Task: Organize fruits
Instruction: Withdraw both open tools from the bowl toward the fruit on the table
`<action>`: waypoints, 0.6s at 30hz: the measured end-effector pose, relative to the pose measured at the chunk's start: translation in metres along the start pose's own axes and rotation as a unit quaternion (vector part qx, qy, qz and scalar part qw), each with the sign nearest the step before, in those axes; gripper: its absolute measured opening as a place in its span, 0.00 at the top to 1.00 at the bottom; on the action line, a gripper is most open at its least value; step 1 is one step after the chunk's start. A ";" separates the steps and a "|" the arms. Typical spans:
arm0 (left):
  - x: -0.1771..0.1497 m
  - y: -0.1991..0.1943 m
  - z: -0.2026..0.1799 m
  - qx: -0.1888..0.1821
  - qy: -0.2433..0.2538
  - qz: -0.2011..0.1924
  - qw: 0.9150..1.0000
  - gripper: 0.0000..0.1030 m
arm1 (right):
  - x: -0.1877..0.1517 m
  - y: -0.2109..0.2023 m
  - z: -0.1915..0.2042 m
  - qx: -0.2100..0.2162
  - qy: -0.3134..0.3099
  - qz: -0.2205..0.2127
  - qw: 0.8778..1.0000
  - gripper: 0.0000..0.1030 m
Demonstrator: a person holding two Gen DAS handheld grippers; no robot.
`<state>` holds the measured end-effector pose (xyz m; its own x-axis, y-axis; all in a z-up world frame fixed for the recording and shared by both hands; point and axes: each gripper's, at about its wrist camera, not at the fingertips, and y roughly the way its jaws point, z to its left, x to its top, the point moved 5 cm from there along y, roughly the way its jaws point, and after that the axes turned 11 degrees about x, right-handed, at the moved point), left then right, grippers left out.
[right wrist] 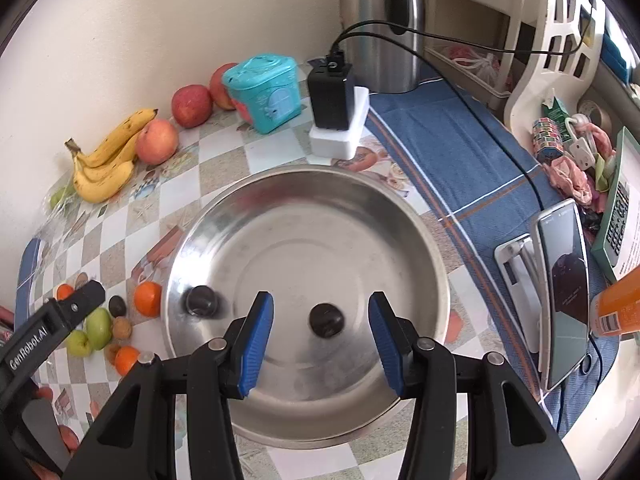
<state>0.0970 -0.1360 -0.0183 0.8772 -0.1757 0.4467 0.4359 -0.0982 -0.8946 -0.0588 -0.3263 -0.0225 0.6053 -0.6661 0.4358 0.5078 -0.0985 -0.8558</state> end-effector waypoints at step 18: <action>-0.018 0.013 0.075 0.066 -0.062 0.031 0.995 0.00 | -0.011 0.007 0.035 0.032 -0.040 0.007 0.999 0.16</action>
<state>0.1020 -0.0609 -0.0388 0.9177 -0.0553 0.3934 0.3957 0.0410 -0.9175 -0.0406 -0.2935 -0.0235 0.6582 -0.6063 0.4463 0.5351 -0.0401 -0.8438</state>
